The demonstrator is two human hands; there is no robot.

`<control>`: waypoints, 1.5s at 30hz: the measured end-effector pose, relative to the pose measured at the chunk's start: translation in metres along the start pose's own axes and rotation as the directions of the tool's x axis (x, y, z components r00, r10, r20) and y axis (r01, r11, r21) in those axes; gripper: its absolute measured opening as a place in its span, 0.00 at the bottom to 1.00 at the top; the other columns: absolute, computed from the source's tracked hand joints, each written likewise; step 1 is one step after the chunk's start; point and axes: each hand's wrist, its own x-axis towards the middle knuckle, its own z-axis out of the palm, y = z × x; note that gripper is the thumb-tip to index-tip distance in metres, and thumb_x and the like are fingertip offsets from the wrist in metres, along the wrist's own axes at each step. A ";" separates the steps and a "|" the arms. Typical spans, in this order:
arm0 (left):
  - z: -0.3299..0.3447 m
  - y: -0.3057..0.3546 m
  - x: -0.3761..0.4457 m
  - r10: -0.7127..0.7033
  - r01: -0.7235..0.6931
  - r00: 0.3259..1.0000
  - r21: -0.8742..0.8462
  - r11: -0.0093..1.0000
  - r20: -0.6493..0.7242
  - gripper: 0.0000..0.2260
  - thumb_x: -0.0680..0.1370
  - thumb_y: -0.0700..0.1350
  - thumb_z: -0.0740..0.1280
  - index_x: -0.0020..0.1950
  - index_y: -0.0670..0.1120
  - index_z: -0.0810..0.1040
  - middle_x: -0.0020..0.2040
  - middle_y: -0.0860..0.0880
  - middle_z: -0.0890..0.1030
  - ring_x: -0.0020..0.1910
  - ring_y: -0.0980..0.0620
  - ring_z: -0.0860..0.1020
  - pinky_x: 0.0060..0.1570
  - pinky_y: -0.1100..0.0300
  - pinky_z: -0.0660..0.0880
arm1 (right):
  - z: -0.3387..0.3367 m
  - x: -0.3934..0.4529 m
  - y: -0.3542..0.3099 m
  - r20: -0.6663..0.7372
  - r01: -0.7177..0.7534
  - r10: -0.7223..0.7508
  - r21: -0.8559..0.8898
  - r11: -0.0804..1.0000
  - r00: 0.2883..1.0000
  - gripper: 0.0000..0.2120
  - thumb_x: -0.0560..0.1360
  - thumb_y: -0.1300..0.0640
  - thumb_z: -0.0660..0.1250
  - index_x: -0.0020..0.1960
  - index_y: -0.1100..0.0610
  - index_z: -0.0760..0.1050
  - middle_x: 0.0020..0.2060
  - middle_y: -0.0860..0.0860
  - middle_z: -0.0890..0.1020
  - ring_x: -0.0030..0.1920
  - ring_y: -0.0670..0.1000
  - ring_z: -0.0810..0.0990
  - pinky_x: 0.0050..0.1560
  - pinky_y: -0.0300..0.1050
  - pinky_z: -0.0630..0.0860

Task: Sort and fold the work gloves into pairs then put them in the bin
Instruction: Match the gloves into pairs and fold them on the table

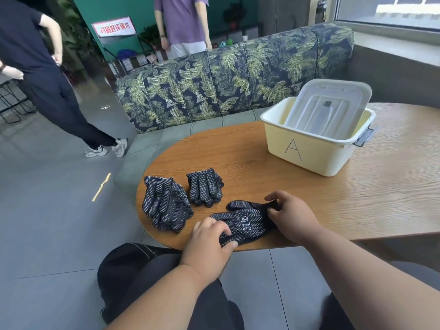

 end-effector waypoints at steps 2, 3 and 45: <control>-0.001 -0.004 0.001 -0.026 0.026 1.000 -0.016 1.000 -0.002 0.08 0.77 0.58 0.71 0.51 0.58 0.77 0.55 0.60 0.71 0.60 0.58 0.65 0.60 0.61 0.64 | -0.001 0.000 0.000 0.002 0.000 0.000 0.004 1.000 1.000 0.13 0.76 0.56 0.68 0.57 0.43 0.79 0.37 0.43 0.80 0.38 0.42 0.79 0.40 0.42 0.73; -0.003 -0.007 0.001 -0.034 0.034 0.999 -0.031 0.999 0.001 0.07 0.77 0.57 0.72 0.50 0.58 0.78 0.55 0.61 0.72 0.59 0.58 0.65 0.61 0.61 0.64 | -0.001 -0.001 0.001 0.004 0.004 -0.004 0.006 1.000 1.000 0.12 0.76 0.56 0.68 0.56 0.43 0.79 0.37 0.43 0.80 0.38 0.42 0.78 0.39 0.41 0.73; 0.017 0.029 0.075 -0.009 0.007 1.000 0.228 0.974 0.007 0.14 0.86 0.47 0.55 0.65 0.48 0.77 0.61 0.49 0.80 0.60 0.47 0.76 0.62 0.54 0.71 | 0.007 -0.001 0.002 0.061 0.142 -0.129 -0.412 0.900 0.990 0.24 0.78 0.47 0.60 0.72 0.32 0.71 0.67 0.47 0.73 0.63 0.57 0.68 0.64 0.53 0.65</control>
